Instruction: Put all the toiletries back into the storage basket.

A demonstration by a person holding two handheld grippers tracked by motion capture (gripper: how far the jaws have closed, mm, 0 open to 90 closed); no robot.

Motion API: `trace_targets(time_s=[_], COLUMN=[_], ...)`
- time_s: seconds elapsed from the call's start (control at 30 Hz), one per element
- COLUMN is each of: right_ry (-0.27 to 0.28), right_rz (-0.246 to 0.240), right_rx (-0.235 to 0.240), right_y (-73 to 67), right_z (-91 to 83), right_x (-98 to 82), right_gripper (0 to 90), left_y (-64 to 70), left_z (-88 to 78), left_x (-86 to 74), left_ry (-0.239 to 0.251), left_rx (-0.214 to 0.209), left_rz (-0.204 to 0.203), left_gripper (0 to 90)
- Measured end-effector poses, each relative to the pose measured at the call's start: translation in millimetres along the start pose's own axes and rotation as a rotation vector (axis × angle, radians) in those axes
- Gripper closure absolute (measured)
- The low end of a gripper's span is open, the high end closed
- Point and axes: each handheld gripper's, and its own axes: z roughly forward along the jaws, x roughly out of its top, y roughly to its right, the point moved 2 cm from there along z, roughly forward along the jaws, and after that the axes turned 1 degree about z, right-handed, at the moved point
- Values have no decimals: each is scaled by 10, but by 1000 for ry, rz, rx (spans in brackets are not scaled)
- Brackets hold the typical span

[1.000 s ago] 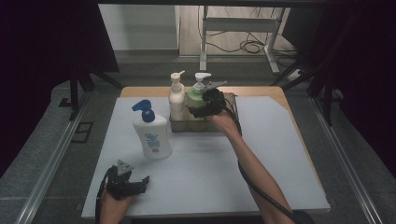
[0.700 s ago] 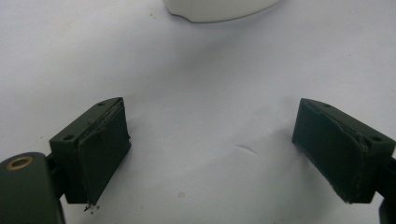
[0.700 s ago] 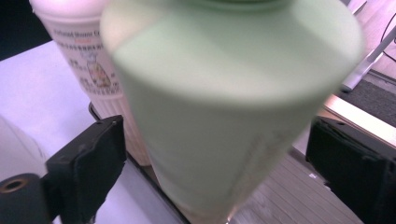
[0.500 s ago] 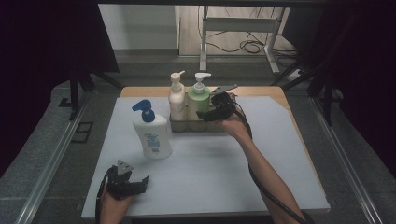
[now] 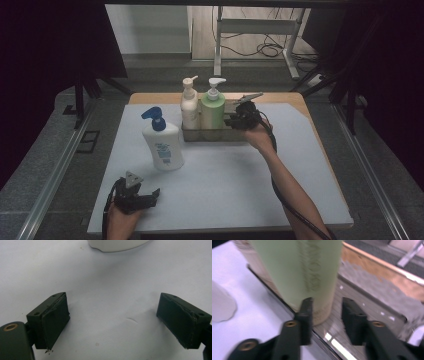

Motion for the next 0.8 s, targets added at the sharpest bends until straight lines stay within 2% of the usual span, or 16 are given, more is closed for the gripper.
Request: trace_targets(time_s=[0.1, 0.17, 0.43, 0.6, 0.8], right_ry=[-4, -3, -15, -33, -52], right_rz=[36, 57, 94, 118, 118], right_rx=[0, 2, -26, -27, -23], right_y=[42, 62, 88, 102, 91], right_z=[37, 71, 244, 343, 410], right_x=[-28, -38, -37, -34, -32], right_gripper=[849, 900, 900, 900, 899], left_y=[-1, 0, 0, 0, 0], left_z=[0, 0, 0, 0, 0], left_x=[0, 0, 0, 0, 0], left_ry=[0, 0, 0, 0, 0], left_rx=[0, 0, 0, 0, 0], left_rz=[0, 0, 0, 0, 0], left_gripper=[104, 104, 104, 104, 104])
